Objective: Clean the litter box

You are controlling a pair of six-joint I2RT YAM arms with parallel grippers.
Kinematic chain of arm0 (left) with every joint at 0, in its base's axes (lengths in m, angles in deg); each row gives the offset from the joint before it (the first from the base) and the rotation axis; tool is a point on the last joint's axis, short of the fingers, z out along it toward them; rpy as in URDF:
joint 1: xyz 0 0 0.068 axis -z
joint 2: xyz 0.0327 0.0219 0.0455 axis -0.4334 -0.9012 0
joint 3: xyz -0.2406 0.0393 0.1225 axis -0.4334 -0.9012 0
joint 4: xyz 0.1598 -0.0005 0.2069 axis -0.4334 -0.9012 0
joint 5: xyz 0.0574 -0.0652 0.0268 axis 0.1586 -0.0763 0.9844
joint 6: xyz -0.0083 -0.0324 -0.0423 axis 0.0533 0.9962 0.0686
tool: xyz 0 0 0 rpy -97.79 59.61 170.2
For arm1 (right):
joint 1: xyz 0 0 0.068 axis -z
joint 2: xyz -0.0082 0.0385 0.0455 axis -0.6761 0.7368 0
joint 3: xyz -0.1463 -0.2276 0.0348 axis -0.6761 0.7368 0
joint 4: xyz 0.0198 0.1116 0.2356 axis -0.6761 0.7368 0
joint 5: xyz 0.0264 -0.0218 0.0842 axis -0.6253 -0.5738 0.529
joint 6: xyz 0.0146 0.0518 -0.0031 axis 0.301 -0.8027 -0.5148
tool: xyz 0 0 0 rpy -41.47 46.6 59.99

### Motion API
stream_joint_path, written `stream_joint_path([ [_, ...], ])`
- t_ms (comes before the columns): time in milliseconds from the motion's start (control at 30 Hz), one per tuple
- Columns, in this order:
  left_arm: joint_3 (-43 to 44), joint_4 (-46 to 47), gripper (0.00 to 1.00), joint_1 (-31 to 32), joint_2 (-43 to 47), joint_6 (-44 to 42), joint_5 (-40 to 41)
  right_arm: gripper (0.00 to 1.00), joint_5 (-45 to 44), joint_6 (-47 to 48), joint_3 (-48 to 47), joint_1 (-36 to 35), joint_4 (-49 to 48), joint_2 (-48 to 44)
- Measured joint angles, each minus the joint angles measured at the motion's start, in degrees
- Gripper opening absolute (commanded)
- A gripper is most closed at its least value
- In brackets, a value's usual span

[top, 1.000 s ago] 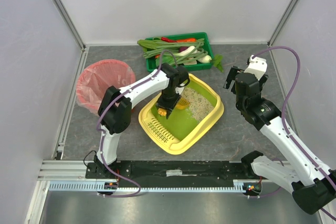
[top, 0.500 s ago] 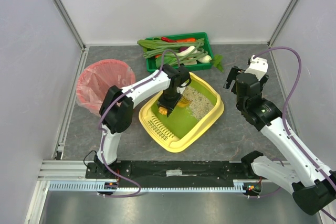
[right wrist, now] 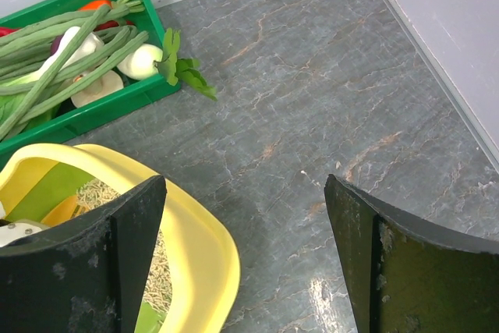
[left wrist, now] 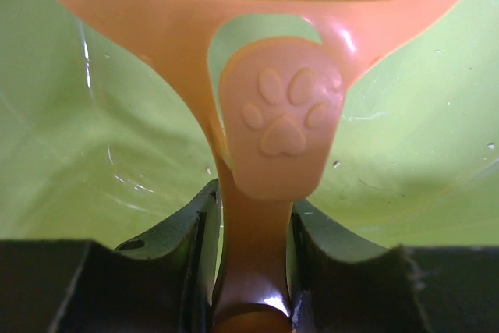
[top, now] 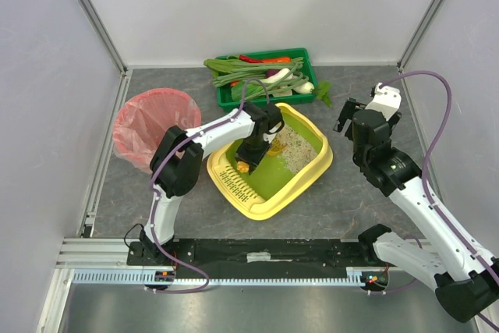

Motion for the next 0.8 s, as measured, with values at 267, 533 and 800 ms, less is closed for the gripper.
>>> stream_joint_path([
  [267, -1.29, 1.92, 0.02, 0.0, 0.0, -0.66, 0.44, 0.91, -0.02, -0.83, 0.04, 0.0, 0.74, -0.74],
  [533, -1.31, 3.37, 0.02, 0.0, 0.0, -0.85, 0.57, 0.91, 0.0, -1.01, 0.13, 0.0, 1.01, -0.81],
  [800, -1.7, 5.14, 0.02, 0.0, 0.0, -0.9, 0.63, 0.91, -0.04, -1.46, 0.22, 0.0, 1.2, -1.49],
])
